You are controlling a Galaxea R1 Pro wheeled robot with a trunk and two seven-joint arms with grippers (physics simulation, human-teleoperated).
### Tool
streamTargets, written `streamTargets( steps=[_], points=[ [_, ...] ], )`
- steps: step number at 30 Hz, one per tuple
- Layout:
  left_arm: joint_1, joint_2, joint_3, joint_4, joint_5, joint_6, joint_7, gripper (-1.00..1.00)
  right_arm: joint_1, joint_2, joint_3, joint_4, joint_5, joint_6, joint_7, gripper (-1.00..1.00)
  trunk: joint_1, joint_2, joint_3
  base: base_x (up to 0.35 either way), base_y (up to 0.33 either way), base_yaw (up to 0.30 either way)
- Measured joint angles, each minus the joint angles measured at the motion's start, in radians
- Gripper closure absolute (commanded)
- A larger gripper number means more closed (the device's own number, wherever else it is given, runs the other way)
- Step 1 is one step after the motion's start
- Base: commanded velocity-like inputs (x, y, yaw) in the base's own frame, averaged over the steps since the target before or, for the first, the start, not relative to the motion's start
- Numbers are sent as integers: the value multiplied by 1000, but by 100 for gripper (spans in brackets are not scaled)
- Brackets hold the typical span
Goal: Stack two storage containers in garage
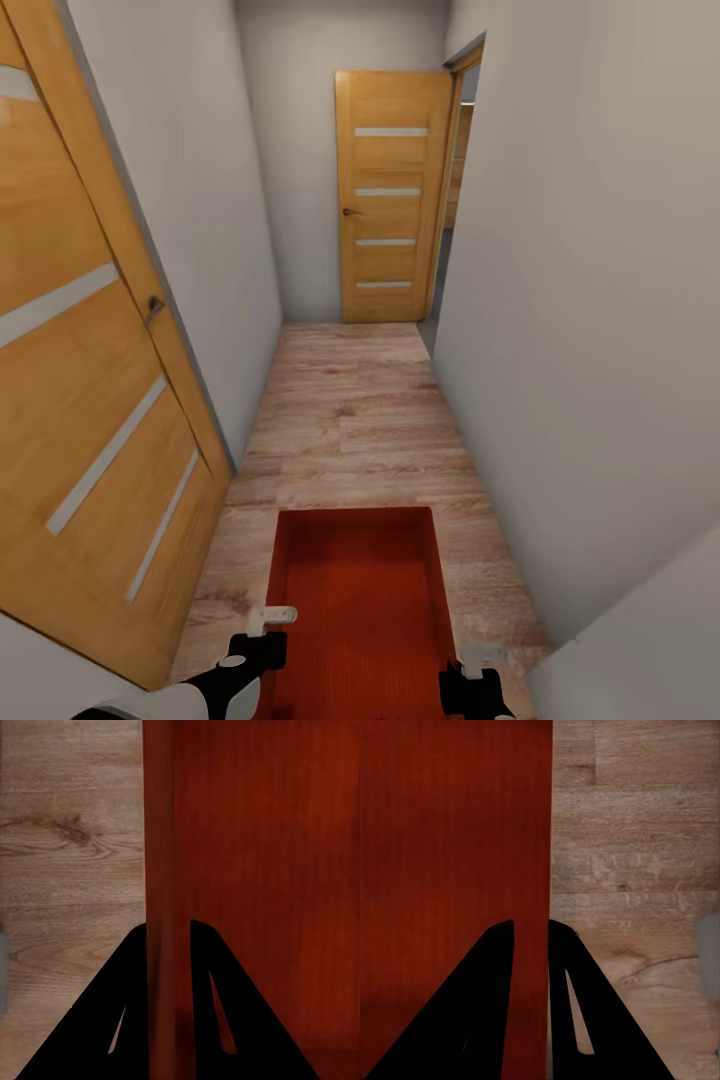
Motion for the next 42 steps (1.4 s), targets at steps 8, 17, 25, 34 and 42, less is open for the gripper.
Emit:
streamTargets(
  steps=[8,17,25,34,42],
  points=[
    [0,1,0,-1,-1,2,0,100,0,1,0,1,-1,0,0,100,0,0,0,263,0,0],
    [0,2,-1,-1,-1,3,-1,100,0,2,0,1,-1,0,-2,100,0,0,0,305,0,0],
    [0,-1,0,-1,-2,3,2,100,0,-1,0,3,-2,0,1,100,0,0,0,275,0,0],
    [0,-2,0,-1,-2,4,3,100,0,-2,0,2,-3,0,2,100,0,0,0,328,0,0],
    [0,-2,-1,-1,-2,4,3,100,0,-2,0,2,-3,0,2,100,0,0,0,330,0,0]
  ],
)
